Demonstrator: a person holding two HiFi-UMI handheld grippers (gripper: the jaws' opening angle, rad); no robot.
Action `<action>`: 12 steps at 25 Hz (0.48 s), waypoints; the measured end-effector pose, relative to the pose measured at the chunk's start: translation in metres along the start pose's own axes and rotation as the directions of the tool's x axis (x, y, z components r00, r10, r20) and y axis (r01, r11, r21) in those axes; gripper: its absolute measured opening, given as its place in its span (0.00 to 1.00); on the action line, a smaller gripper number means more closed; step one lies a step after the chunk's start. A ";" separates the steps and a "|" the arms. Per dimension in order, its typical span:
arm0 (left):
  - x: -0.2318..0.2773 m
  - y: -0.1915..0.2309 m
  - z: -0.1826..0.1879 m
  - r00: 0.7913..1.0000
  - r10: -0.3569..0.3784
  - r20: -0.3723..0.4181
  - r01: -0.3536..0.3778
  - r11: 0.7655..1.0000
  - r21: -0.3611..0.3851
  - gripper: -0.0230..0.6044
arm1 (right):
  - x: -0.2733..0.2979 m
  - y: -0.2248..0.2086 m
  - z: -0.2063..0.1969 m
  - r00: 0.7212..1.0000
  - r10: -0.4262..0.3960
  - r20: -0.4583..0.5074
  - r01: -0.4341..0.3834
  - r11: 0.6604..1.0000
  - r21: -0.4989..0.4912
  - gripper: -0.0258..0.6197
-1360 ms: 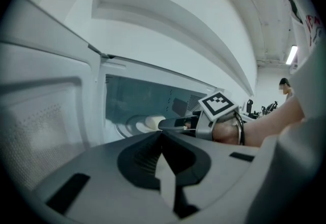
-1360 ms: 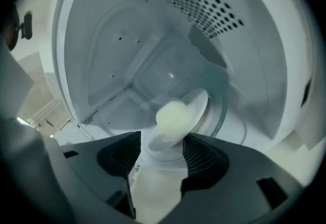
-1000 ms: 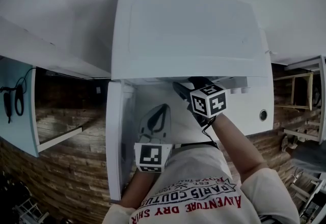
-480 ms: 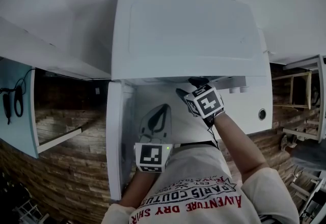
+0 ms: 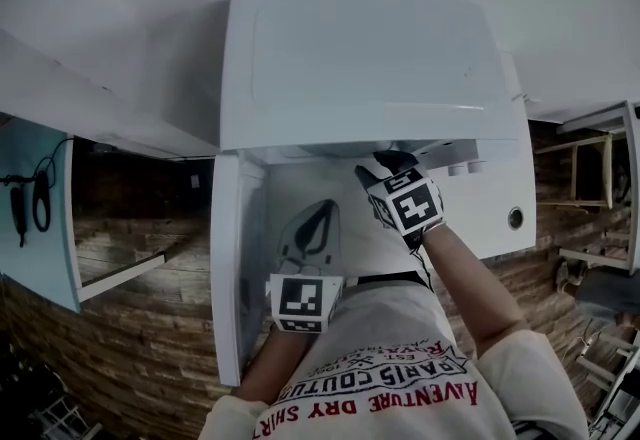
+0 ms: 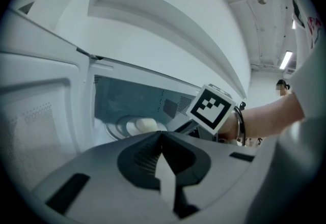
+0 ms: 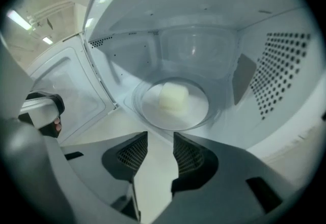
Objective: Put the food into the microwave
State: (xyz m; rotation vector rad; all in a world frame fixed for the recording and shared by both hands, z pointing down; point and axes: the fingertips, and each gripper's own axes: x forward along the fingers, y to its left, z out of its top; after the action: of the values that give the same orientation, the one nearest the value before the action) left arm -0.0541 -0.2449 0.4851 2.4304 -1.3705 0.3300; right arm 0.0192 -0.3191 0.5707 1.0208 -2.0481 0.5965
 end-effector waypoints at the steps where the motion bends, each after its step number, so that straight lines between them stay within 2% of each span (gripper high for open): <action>1: 0.000 -0.002 0.002 1.000 -0.002 0.005 0.002 1.000 0.005 0.05 | -0.007 -0.003 0.002 0.999 -0.021 0.036 0.020 1.000 0.022 0.26; 3: -0.002 -0.005 0.006 1.000 -0.006 0.015 0.006 1.000 0.017 0.05 | -0.021 -0.006 0.006 0.992 -0.062 0.107 0.055 0.996 0.065 0.14; 4: -0.002 -0.006 0.008 1.000 -0.008 0.019 0.008 1.000 0.023 0.05 | -0.027 -0.005 0.008 0.987 -0.078 0.139 0.067 0.994 0.082 0.11; 12: -0.012 -0.021 0.027 0.998 -0.028 0.058 0.024 0.997 0.073 0.05 | -0.084 0.012 0.017 0.928 -0.150 0.341 0.113 0.986 0.125 0.06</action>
State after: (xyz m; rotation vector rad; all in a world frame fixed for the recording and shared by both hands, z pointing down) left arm -0.0414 -0.2358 0.4527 2.5338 -1.3720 0.3090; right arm 0.0351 -0.2847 0.4927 1.3974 -2.2473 0.4809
